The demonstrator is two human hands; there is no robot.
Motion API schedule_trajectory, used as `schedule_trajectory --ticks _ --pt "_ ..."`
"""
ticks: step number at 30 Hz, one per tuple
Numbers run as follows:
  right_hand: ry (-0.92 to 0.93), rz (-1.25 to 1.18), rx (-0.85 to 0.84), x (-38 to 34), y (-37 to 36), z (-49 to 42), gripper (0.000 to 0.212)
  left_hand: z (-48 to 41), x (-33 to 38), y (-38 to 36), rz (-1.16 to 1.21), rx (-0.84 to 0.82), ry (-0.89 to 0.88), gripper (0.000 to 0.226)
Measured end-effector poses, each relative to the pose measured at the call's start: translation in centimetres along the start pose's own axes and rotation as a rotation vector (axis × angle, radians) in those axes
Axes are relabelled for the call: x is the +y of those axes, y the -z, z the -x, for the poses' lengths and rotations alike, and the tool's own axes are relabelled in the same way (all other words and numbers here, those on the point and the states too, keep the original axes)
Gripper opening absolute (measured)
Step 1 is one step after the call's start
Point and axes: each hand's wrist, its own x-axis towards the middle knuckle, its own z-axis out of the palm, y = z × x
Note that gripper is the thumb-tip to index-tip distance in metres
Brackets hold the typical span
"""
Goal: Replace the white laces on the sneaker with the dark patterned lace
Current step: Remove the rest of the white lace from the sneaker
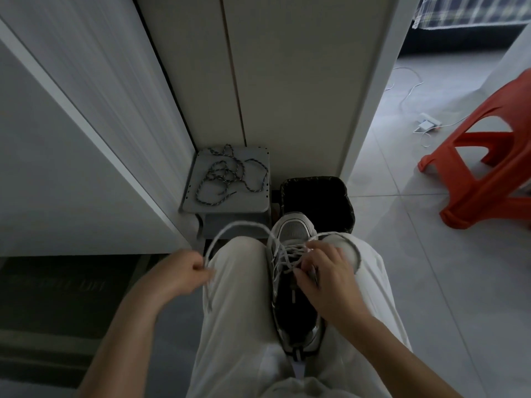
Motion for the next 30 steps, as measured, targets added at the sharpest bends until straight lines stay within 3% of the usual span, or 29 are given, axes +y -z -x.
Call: schedule_trajectory --ticks 2,4,6,8,11,13,17,20,23,30 --pt "-0.074 -0.02 0.022 0.8 0.6 -0.1 0.01 0.2 -0.4 -1.6 -0.226 -0.117 0.095 0.025" --pt "-0.135 -0.031 0.014 1.7 1.2 -0.2 0.004 0.4 -0.4 -2.6 -0.234 0.024 0.085 0.04" --pt "-0.182 -0.052 -0.045 2.3 1.6 -0.2 0.004 0.5 0.5 -3.2 -0.069 0.273 -0.064 0.047" --pt "-0.207 -0.106 -0.134 2.3 1.6 -0.3 0.003 0.6 2.4 -3.7 0.091 0.423 -0.308 0.04" --pt "-0.224 -0.165 -0.185 2.2 1.1 -0.4 0.003 0.8 6.1 -5.0 0.093 0.413 -0.594 0.033" --pt "-0.241 -0.168 -0.194 2.1 0.9 -0.7 0.003 0.8 7.6 -6.3 0.057 0.419 -0.669 0.027" --pt "-0.225 -0.141 -0.237 1.9 0.6 -1.4 0.011 0.7 8.3 -7.0 0.099 0.506 -0.508 0.019" --pt "-0.158 -0.076 -0.165 1.6 0.4 -1.8 0.014 0.6 8.2 -6.9 0.119 0.402 -0.426 0.014" --pt "-0.143 -0.12 -0.112 1.4 0.9 -2.2 0.013 0.9 8.5 -7.3 0.091 0.299 -0.444 0.014" --pt "-0.005 -0.075 -0.279 0.3 2.0 -4.8 0.011 1.1 9.6 -7.7 0.153 0.33 -0.534 0.006"
